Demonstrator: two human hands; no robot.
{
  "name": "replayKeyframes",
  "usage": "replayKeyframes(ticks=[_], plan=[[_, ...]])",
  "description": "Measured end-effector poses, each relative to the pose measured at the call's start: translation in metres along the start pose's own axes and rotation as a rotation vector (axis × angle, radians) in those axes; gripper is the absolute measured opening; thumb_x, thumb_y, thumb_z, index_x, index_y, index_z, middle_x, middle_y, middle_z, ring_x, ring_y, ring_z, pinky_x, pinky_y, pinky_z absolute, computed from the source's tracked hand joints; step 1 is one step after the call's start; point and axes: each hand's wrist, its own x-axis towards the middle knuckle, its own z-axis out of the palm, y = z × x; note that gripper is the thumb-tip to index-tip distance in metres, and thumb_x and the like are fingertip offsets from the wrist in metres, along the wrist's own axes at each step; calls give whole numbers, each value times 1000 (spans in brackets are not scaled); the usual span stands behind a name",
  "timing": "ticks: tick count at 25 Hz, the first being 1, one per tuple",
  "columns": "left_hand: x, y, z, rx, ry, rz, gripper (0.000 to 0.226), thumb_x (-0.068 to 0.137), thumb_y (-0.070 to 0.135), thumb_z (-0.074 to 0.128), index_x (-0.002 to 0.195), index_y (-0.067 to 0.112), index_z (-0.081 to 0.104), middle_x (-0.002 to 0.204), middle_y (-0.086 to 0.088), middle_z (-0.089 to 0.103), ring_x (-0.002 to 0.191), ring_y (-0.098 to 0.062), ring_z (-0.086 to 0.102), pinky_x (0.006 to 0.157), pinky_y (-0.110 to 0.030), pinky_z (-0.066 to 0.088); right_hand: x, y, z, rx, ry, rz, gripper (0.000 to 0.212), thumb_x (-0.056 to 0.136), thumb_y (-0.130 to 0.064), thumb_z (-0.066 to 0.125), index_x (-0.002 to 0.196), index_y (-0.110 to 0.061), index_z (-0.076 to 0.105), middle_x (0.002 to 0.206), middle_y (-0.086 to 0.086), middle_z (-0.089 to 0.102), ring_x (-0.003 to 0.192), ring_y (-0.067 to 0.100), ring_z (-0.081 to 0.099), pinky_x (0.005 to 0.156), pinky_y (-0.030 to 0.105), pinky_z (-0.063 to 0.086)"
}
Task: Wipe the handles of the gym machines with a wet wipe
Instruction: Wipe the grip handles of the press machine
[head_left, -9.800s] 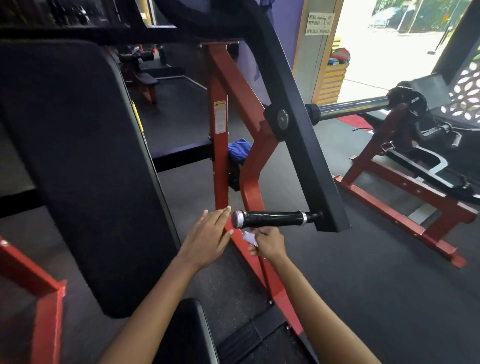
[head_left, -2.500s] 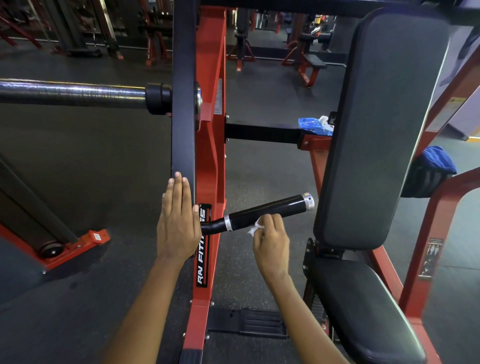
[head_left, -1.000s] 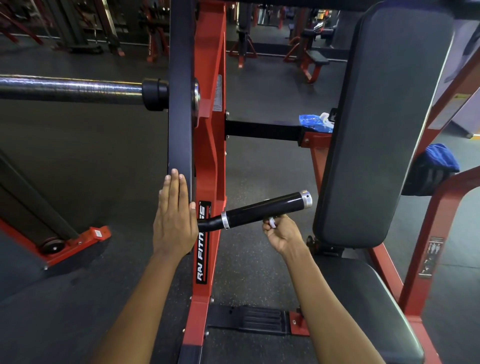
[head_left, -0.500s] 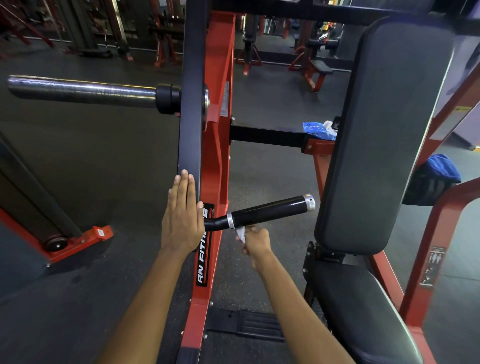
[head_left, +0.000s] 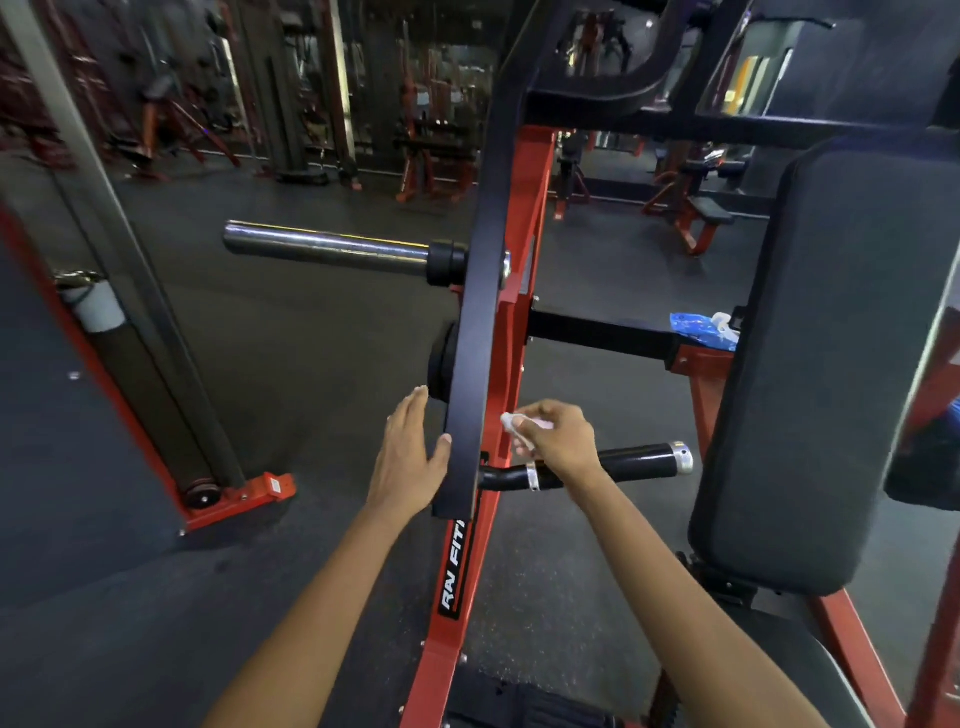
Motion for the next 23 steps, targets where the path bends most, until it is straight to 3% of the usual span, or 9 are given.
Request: replayKeyframes(ticks=[2,7,9,13,18,23], plan=[[1,-6,-28,-34,47,-70,67,94,18,55,151,12,20,155,-7,27,144,-19,21,118,-32,19,0,-18,17,-104,6,-113,18,77,-19,76,88,-7,69,81,0,66,69,9,60,57,8,43],[-12,-28,-99,-8,144,-192,61,92,19,59,147,9,32,147,-6,39,138,-18,34,111,-26,24,6,-54,79,-197,-147,-274,15,78,-24,72,76,-18,59,82,1,65,77,19,60,67,33,50],[-26,-38,-127,11,184,-245,59,92,18,59,145,8,35,146,-5,41,137,-17,36,111,-24,24,7,-69,109,-262,-188,-339,17,80,-27,69,73,-20,55,83,1,64,77,19,59,63,32,47],[-64,-64,-189,43,278,-386,56,92,18,59,143,10,37,146,-1,43,136,-14,37,111,-26,26,-12,-99,167,-265,-261,-481,19,84,-26,66,81,-8,60,92,3,57,81,17,54,62,26,37],[-98,-88,-246,121,393,-496,53,94,19,57,143,9,39,146,-4,43,137,-16,36,112,-28,26,-40,-119,219,-204,-393,-541,11,88,-22,58,83,-14,52,81,5,63,74,24,58,61,33,45],[-110,-100,-257,126,439,-580,51,95,19,56,142,7,40,145,-6,43,137,-18,37,111,-28,27,-44,-129,242,-245,-467,-617,11,86,-14,51,81,-19,42,83,6,60,76,27,55,60,35,44]])
